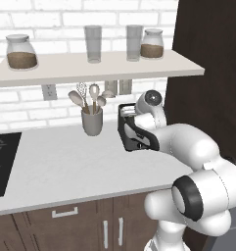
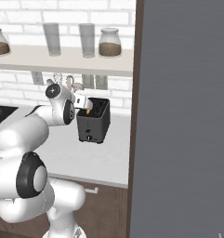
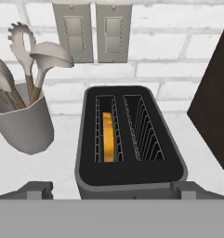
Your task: Start the toaster. Once the lever pops up, take the bread to the plate on the dining counter.
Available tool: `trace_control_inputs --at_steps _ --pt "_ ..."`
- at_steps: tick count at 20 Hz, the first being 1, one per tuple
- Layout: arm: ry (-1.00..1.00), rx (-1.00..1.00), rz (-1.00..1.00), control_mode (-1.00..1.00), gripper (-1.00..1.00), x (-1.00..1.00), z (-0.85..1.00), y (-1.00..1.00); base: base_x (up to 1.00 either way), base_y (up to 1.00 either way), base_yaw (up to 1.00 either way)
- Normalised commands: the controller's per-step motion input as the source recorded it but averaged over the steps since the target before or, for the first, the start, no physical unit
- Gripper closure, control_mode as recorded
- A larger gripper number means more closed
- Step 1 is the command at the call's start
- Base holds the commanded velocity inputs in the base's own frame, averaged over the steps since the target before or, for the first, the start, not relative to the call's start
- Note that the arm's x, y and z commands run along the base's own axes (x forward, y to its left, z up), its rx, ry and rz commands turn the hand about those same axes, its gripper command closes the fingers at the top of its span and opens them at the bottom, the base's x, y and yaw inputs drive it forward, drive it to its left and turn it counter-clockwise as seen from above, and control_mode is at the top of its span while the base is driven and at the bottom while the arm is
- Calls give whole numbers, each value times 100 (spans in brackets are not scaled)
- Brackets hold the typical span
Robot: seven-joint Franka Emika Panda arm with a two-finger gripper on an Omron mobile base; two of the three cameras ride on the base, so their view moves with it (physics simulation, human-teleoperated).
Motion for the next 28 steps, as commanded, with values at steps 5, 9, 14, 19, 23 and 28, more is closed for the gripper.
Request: trace_control_inputs --at_steps 5,9,14,19,23,28 --pt "0 0 0 -100 -100 0 0 0 0 0 0" --pt "0 0 0 -100 -100 0 0 0 0 0 0" --pt "0 0 0 -100 -100 0 0 0 0 0 0" --pt "0 0 0 -100 -100 0 0 0 0 0 0" --pt "0 0 0 -100 -100 0 0 0 0 0 0" --pt "0 0 0 -100 -100 0 0 0 0 0 0"
